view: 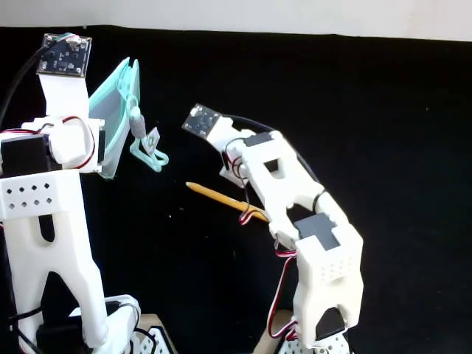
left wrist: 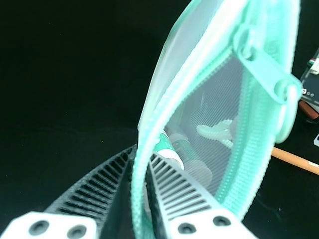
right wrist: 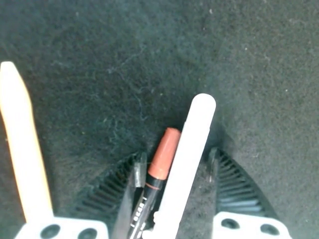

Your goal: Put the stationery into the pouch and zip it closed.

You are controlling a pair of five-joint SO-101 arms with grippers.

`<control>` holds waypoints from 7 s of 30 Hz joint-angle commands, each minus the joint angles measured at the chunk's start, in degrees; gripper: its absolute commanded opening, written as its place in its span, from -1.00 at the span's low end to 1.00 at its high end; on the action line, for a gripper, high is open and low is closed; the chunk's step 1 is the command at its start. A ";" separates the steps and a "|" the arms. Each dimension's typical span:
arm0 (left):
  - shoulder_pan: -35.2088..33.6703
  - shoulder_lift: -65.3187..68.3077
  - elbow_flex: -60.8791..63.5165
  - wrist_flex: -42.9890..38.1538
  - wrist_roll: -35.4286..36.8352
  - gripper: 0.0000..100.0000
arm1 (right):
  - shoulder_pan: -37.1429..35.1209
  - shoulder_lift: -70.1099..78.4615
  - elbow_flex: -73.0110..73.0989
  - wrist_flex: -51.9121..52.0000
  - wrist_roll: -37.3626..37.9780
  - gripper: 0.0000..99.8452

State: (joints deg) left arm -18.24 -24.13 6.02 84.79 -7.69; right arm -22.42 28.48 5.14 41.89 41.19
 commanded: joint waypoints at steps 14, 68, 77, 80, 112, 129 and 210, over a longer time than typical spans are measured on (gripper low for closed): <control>-0.84 0.04 0.40 -0.44 0.18 -0.99 | 1.89 0.57 -2.51 0.13 0.97 -0.99; -0.75 0.04 0.40 -0.26 0.26 -0.99 | -4.88 0.66 -67.12 27.38 -39.21 -0.99; -0.75 0.04 0.48 -0.18 0.26 -0.99 | -6.81 0.92 -85.67 31.34 -43.08 -0.99; -0.75 0.04 0.48 -0.18 0.26 -0.99 | -8.22 1.01 -91.65 31.34 -43.52 -0.99; -0.75 0.04 0.40 -0.53 0.44 -0.99 | -18.33 6.55 -104.75 16.57 -51.60 -0.99; -2.33 0.04 0.22 -2.99 5.36 -0.99 | -16.66 16.57 -104.75 12.62 -56.44 -0.99; 10.59 7.78 -24.40 8.97 5.80 -0.99 | -0.92 13.23 -106.33 59.21 -38.42 -0.54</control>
State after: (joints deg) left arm -9.63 -17.45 -17.10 93.58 -0.92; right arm -26.37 40.70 -95.43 100.44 1.36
